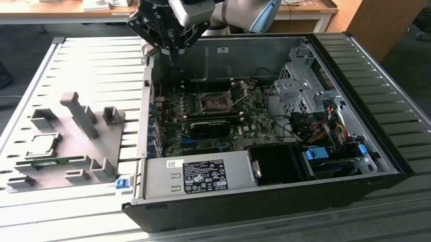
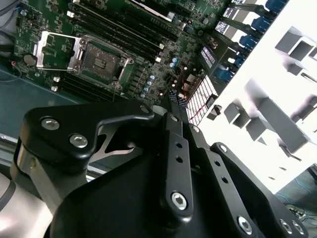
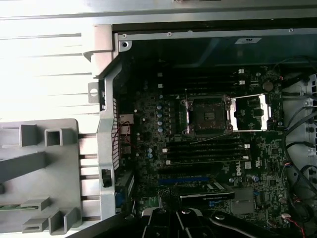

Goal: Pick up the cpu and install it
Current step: 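Reach for the cpu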

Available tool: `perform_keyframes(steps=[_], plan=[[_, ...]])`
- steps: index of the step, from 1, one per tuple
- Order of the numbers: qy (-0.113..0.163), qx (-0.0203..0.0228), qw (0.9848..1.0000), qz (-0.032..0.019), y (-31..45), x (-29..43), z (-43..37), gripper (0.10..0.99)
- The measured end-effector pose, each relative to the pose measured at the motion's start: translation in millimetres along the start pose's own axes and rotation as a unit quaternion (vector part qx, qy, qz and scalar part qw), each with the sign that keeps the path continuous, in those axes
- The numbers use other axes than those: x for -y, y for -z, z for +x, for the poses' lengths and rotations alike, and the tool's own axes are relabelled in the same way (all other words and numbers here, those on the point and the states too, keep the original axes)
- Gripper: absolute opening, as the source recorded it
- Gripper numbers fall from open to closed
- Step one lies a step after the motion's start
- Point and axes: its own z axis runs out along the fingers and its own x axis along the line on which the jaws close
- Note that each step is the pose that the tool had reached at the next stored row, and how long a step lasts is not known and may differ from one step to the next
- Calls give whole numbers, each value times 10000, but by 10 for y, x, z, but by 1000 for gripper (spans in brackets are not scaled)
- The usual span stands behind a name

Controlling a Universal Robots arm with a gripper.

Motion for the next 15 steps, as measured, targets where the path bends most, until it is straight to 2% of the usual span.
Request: perform_keyframes(steps=[8, 10, 15], plan=[[0, 0, 10000, 0, 0, 1, 17, 106], [0, 0, 10000, 0, 2, 6, 75, 106], [0, 0, 10000, 0, 2, 7, 88, 106]])
